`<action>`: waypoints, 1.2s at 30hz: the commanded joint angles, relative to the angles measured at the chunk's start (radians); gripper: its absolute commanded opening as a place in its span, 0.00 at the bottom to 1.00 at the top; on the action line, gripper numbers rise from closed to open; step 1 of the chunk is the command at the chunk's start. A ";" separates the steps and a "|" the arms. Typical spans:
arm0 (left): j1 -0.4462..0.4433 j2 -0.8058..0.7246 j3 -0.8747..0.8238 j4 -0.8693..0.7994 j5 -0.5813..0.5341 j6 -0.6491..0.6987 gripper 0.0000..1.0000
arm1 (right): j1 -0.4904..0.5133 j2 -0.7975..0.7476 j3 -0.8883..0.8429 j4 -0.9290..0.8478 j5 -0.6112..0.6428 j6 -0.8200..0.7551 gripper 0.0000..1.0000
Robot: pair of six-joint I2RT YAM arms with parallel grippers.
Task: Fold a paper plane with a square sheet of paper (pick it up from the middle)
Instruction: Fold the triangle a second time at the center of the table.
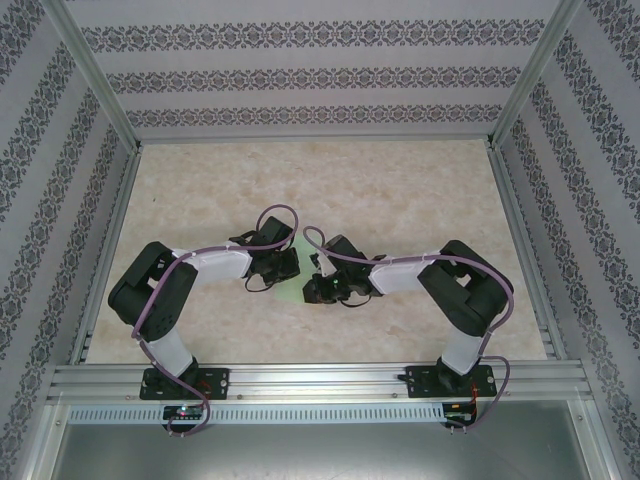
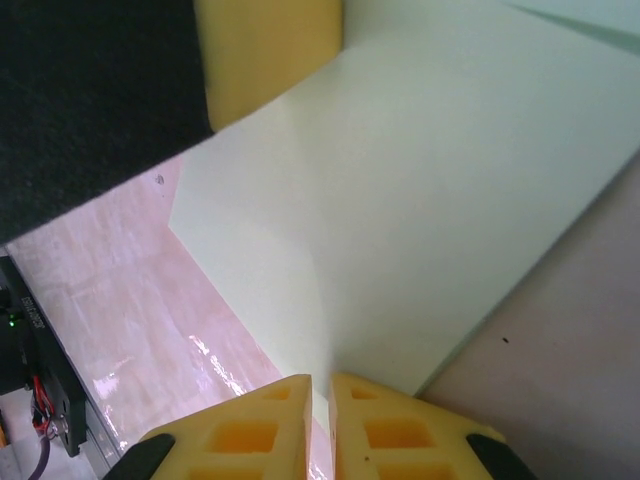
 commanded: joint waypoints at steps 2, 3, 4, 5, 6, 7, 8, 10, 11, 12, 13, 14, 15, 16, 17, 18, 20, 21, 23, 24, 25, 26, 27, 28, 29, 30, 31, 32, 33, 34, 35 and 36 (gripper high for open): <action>-0.009 0.035 -0.013 -0.043 -0.033 0.006 0.04 | 0.017 -0.003 -0.061 -0.142 0.002 0.009 0.13; -0.008 0.036 -0.013 -0.042 -0.031 0.006 0.04 | 0.018 -0.006 -0.064 -0.137 -0.002 0.011 0.13; -0.008 0.034 -0.013 -0.041 -0.031 0.006 0.04 | 0.019 -0.006 -0.068 -0.131 -0.014 0.013 0.13; -0.008 0.034 -0.013 -0.041 -0.031 0.006 0.04 | 0.020 -0.006 -0.070 -0.129 -0.022 0.011 0.13; -0.009 0.034 -0.013 -0.042 -0.031 0.006 0.04 | 0.021 -0.007 -0.072 -0.132 -0.026 0.010 0.13; -0.009 0.033 -0.012 -0.043 -0.031 0.006 0.04 | 0.022 -0.007 -0.072 -0.135 -0.024 0.008 0.13; -0.009 0.033 -0.012 -0.042 -0.029 0.006 0.04 | 0.022 -0.007 -0.067 -0.147 -0.024 0.006 0.13; -0.008 0.034 -0.012 -0.042 -0.028 0.008 0.04 | 0.023 -0.014 -0.052 -0.172 -0.018 -0.003 0.13; -0.008 0.034 -0.012 -0.042 -0.028 0.009 0.04 | 0.023 -0.017 -0.046 -0.187 -0.015 -0.004 0.13; -0.009 0.034 -0.011 -0.045 -0.027 0.010 0.04 | 0.025 -0.028 -0.033 -0.215 -0.005 -0.010 0.13; -0.009 0.031 -0.011 -0.046 -0.029 0.012 0.04 | 0.025 -0.036 -0.023 -0.237 0.007 -0.016 0.13; -0.009 0.031 -0.012 -0.045 -0.029 0.011 0.04 | 0.025 -0.045 -0.016 -0.257 0.018 -0.021 0.13; -0.008 0.029 -0.014 -0.045 -0.030 0.011 0.04 | 0.025 -0.054 -0.008 -0.273 0.024 -0.025 0.13; -0.009 0.029 -0.015 -0.041 -0.027 0.009 0.04 | 0.025 -0.063 -0.001 -0.288 0.034 -0.027 0.13; -0.009 0.029 -0.016 -0.038 -0.025 0.009 0.04 | 0.025 -0.071 0.007 -0.299 0.043 -0.027 0.13; -0.010 0.029 -0.016 -0.036 -0.023 0.009 0.04 | 0.025 -0.083 0.011 -0.294 0.045 -0.024 0.13; -0.009 0.029 -0.015 -0.036 -0.023 0.009 0.04 | 0.025 -0.111 0.032 -0.275 0.038 -0.006 0.13; -0.009 0.028 -0.016 -0.037 -0.023 0.010 0.04 | 0.026 -0.124 0.043 -0.269 0.040 0.004 0.13; -0.009 0.028 -0.014 -0.039 -0.023 0.011 0.04 | 0.029 -0.151 0.071 -0.257 0.044 0.016 0.13; -0.010 0.025 -0.013 -0.039 -0.021 0.011 0.04 | 0.029 -0.157 0.085 -0.254 0.055 0.025 0.13; -0.010 0.025 -0.013 -0.036 -0.021 0.010 0.04 | 0.029 -0.157 0.101 -0.249 0.065 0.033 0.13; -0.010 0.026 -0.013 -0.035 -0.020 0.009 0.04 | 0.029 -0.148 0.116 -0.244 0.072 0.041 0.13; -0.010 0.026 -0.013 -0.033 -0.020 0.009 0.04 | 0.029 -0.133 0.128 -0.239 0.086 0.050 0.13; -0.010 0.025 -0.013 -0.032 -0.017 0.007 0.04 | 0.029 -0.112 0.137 -0.228 0.100 0.068 0.13; -0.010 0.026 -0.011 -0.031 -0.017 0.009 0.04 | 0.029 -0.099 0.141 -0.216 0.104 0.079 0.13; -0.010 0.025 -0.009 -0.034 -0.015 0.010 0.04 | 0.028 -0.075 0.148 -0.199 0.107 0.094 0.13; -0.010 0.024 -0.009 -0.035 -0.017 0.011 0.04 | 0.028 -0.056 0.156 -0.188 0.114 0.110 0.13; -0.010 0.023 -0.009 -0.036 -0.017 0.011 0.04 | 0.029 -0.034 0.164 -0.177 0.120 0.130 0.13; -0.011 0.022 -0.011 -0.033 -0.015 0.011 0.04 | 0.029 -0.021 0.165 -0.165 0.116 0.139 0.13; -0.011 0.022 -0.011 -0.031 -0.013 0.009 0.04 | 0.031 -0.002 0.171 -0.159 0.108 0.146 0.13; -0.010 0.021 -0.010 -0.029 -0.011 0.009 0.04 | 0.032 0.015 0.179 -0.179 0.114 0.150 0.12; -0.010 0.020 -0.009 -0.031 -0.009 0.009 0.04 | 0.034 0.027 0.183 -0.197 0.119 0.147 0.12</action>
